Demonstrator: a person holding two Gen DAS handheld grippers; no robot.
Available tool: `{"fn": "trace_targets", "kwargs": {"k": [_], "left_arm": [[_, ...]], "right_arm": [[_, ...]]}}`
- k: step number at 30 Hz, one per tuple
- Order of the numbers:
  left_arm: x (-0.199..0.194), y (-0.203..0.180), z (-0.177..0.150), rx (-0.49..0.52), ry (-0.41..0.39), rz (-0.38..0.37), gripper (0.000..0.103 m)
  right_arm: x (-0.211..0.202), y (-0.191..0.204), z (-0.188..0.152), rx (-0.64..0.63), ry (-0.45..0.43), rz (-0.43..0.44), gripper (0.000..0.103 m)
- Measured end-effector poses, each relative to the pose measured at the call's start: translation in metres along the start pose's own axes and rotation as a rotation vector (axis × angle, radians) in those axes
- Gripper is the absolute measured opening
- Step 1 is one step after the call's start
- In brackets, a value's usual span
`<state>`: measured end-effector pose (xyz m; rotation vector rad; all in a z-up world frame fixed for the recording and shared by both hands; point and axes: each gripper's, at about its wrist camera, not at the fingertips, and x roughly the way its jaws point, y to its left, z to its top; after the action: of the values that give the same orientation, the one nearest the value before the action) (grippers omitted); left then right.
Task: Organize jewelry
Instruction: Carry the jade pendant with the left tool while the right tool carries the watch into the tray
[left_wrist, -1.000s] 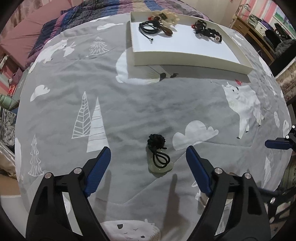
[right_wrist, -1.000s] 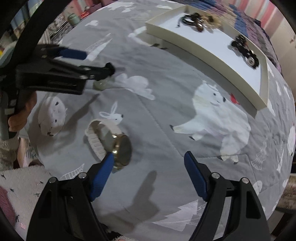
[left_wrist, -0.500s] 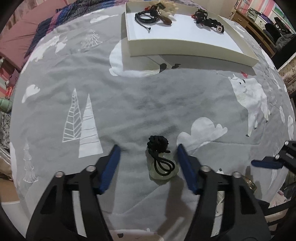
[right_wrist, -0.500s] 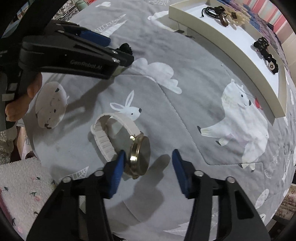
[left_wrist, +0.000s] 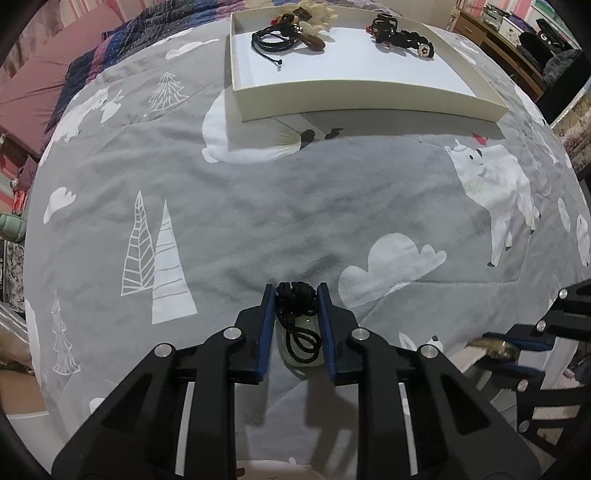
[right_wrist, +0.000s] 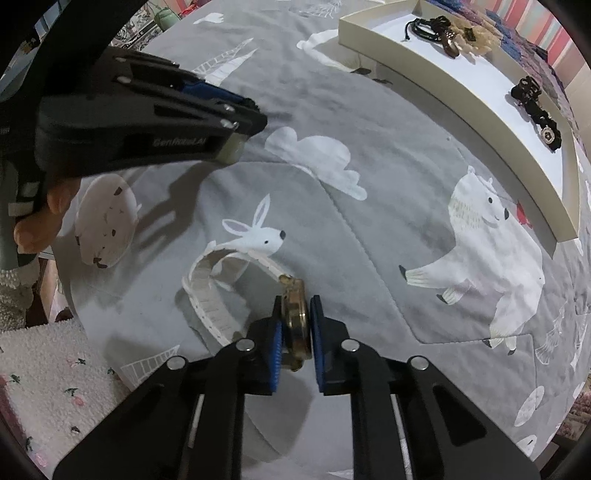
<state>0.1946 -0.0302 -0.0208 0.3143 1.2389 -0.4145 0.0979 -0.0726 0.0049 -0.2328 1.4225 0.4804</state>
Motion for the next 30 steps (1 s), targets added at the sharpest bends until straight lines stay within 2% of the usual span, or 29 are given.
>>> {"fn": "trace_targets", "kwargs": {"k": [6,10,18,21,30], "left_arm": [[-0.008,0.000,-0.002,0.001,-0.017,-0.008,0.019],[-0.022,0.000,-0.001,0.002,-0.050,-0.007,0.019],[-0.043,-0.002,0.023,-0.018,-0.111,-0.019,0.018],[-0.051,-0.003,0.040,-0.028,-0.138,-0.037,0.018],[-0.054,-0.011,0.116,-0.048,-0.201,-0.077,0.018]], "right_arm": [[-0.012,-0.018,-0.003,0.033,-0.027,-0.017,0.013],[-0.025,-0.052,-0.008,0.081,-0.064,-0.045,0.013],[-0.065,-0.114,-0.001,0.202,-0.183,-0.108,0.013],[-0.072,-0.134,0.002,0.248,-0.223,-0.138,0.013],[-0.080,-0.192,0.043,0.400,-0.320,-0.220,0.013]]}}
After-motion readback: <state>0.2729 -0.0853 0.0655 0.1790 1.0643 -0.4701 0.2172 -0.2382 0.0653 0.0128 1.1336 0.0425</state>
